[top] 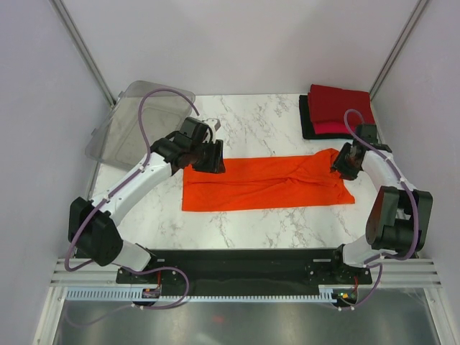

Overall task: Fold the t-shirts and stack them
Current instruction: Fold the tshirt

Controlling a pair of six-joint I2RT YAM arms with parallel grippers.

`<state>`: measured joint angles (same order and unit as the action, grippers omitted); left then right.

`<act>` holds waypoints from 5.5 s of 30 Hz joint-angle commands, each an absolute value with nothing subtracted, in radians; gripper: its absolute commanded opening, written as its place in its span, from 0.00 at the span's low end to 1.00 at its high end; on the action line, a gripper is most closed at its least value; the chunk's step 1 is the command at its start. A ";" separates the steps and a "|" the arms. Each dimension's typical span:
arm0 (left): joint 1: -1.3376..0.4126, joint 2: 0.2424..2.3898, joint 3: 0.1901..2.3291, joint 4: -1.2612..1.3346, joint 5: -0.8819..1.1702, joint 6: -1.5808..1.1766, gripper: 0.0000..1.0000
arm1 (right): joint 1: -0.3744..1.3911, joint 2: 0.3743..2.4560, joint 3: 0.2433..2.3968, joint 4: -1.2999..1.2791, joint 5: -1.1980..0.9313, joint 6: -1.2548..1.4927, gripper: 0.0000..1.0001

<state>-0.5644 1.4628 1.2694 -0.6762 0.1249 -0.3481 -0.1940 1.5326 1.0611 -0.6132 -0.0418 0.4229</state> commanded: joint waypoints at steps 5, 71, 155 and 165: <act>-0.565 1.428 1.267 -0.641 0.150 -0.318 0.54 | -0.156 1.483 0.931 -0.539 0.078 0.607 0.47; -0.577 1.465 1.256 -0.641 0.115 -0.318 0.54 | -0.006 1.008 0.555 -0.399 0.227 1.011 0.00; -0.545 2.065 1.715 -0.739 0.117 -0.362 0.54 | -0.236 1.776 1.138 -0.164 -0.132 0.414 0.47; -0.492 2.206 1.752 -0.741 0.089 -0.356 0.53 | -0.244 1.821 1.118 -0.101 -0.117 0.376 0.40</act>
<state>-0.4946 2.1876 1.7180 -0.7261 0.1032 -0.3546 -0.2340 1.8095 1.0950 -0.1528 -0.1310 0.4137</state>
